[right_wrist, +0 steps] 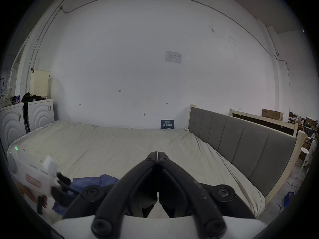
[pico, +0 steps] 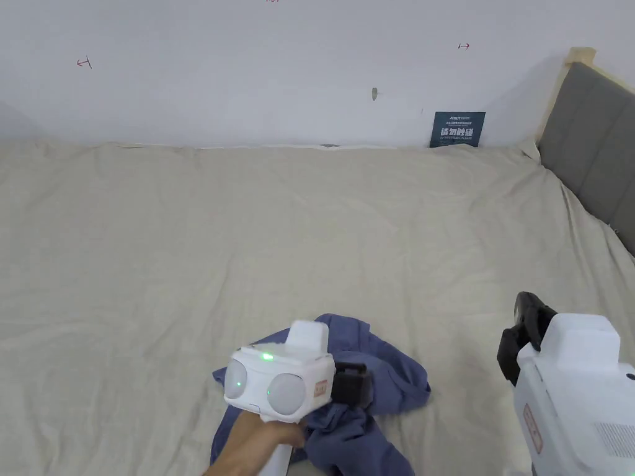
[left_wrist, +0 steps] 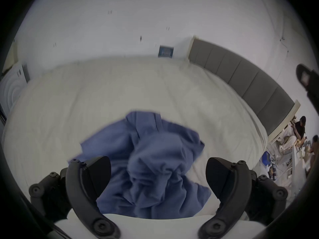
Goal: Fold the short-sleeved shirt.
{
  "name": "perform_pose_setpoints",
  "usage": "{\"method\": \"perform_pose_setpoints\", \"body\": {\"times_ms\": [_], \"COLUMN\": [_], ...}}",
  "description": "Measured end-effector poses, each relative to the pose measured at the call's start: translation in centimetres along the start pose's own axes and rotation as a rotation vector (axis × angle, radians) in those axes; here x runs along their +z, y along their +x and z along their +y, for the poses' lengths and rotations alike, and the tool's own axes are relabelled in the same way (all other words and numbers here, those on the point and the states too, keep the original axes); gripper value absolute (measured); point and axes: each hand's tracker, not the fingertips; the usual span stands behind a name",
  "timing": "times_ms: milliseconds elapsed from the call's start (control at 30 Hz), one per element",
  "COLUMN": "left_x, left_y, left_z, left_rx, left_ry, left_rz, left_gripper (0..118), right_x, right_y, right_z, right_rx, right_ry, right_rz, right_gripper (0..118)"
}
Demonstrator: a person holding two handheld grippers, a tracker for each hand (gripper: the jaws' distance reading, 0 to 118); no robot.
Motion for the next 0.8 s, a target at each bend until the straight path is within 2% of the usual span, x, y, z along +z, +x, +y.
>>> {"method": "perform_pose_setpoints", "body": {"times_ms": [200, 400, 433, 500, 567, 600, 633, 667, 700, 800], "left_x": [7.5, 12.9, 13.4, 14.4, 15.0, 15.2, 15.5, 15.8, 15.9, 16.2], "left_y": [-1.0, -3.4, -3.9, -4.7, -5.6, -5.9, -6.3, -6.6, -6.8, -7.0], "left_z": [2.3, 2.0, 1.8, 1.4, 1.0, 0.9, 0.8, 0.7, 0.6, 0.3], "left_rx": [-0.06, -0.028, -0.025, -0.007, 0.004, 0.003, 0.003, 0.009, 0.015, -0.002], "left_ry": [0.32, 0.559, 0.592, 0.632, 0.657, 0.656, 0.65, 0.648, 0.648, 0.644], "left_rz": [0.165, 0.329, 0.352, 0.392, 0.428, 0.429, 0.422, 0.415, 0.42, 0.412], "left_gripper": [113, 113, 110, 95, 66, 49, 23, 5, 0, 0], "right_x": [0.3, 0.5, 0.5, 0.5, 0.5, 0.6, 0.5, 0.5, 0.6, 0.5], "right_y": [-0.5, -1.5, -1.7, -2.0, -2.4, -2.5, -2.6, -2.7, -2.9, -3.2], "right_z": [1.6, 3.2, 3.5, 3.7, 4.1, 4.1, 4.1, 4.1, 4.1, 4.0], "right_rx": [-0.008, -0.013, -0.013, -0.012, -0.01, -0.01, -0.011, -0.01, -0.009, -0.007], "right_ry": [0.044, 0.085, 0.092, 0.1, 0.107, 0.11, 0.111, 0.111, 0.112, 0.11], "right_rz": [0.009, 0.021, 0.024, 0.028, 0.034, 0.038, 0.041, 0.045, 0.047, 0.051], "right_gripper": [2, 2, 2, 2, 2, 2, 2, 2, 2, 2]}}
